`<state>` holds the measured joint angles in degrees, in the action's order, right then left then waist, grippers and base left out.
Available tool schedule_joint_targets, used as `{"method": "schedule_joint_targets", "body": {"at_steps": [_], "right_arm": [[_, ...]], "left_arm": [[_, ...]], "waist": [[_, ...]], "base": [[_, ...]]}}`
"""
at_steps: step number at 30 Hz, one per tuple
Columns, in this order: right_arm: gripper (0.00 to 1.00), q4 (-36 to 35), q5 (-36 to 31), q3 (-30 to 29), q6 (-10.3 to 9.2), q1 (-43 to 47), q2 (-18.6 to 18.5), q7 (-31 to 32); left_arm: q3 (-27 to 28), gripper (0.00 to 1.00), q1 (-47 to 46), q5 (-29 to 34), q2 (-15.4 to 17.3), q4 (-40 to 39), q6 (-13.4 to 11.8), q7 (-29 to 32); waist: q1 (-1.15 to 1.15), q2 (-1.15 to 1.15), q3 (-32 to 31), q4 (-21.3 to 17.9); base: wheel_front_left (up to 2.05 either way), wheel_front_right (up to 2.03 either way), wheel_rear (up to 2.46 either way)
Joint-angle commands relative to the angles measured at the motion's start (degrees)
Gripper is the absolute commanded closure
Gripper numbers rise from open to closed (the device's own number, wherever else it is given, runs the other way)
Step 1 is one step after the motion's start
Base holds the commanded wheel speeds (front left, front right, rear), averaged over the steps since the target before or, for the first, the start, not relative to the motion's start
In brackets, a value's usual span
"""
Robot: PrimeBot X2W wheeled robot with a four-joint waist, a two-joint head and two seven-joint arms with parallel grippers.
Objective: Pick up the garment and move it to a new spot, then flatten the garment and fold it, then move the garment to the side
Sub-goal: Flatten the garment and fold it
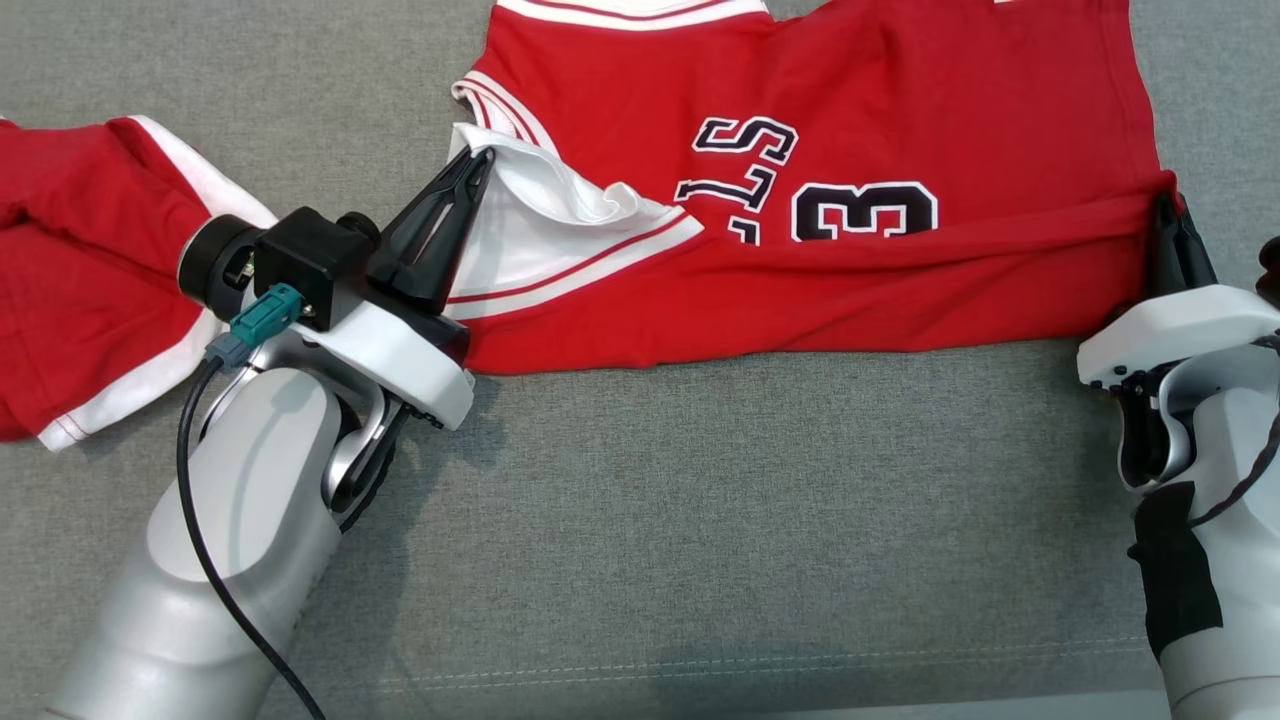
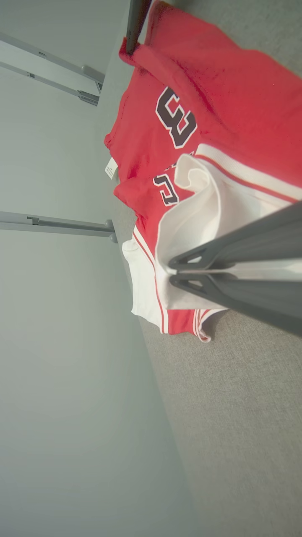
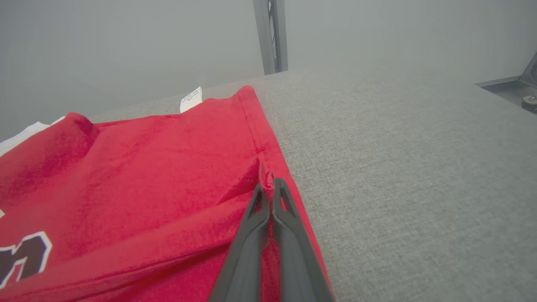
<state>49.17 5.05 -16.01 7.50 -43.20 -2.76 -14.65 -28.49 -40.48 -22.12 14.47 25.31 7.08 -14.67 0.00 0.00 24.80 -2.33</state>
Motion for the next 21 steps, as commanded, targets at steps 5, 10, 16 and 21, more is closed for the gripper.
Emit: {"method": "schedule_joint_targets", "body": {"at_steps": [5, 10, 16, 21], "right_arm": [[0.00, -0.08, 1.32, 2.33, -0.01, -2.49, -0.11, -0.35], [0.00, -2.18, 0.90, 1.58, -0.01, -2.17, -0.11, -0.35], [0.00, -7.73, 1.68, 1.40, -0.01, 3.25, -0.11, -0.35], [0.00, -8.19, 4.02, 3.91, -0.01, 9.50, -0.11, -0.35]], "left_arm": [[1.80, 0.59, -2.98, 0.13, 2.32, 1.83, 0.41, -0.33], [4.53, 0.00, -2.94, 0.44, 1.77, 3.28, 0.41, -0.33], [7.22, 0.00, 1.49, 1.20, 0.41, 2.98, 0.41, -0.33], [8.49, 0.00, 8.19, 0.94, -0.59, 1.18, 0.41, -0.33]], "waist": [[0.00, 0.00, 1.03, -0.43], [0.00, 0.00, 0.71, -0.22], [0.00, 0.00, -2.06, -0.11], [0.00, 0.00, -4.60, -0.48]], "base": [[0.00, 0.00, 0.00], [0.00, 0.00, 0.00], [0.00, 0.00, 0.00], [0.00, 0.00, 0.00]]}}
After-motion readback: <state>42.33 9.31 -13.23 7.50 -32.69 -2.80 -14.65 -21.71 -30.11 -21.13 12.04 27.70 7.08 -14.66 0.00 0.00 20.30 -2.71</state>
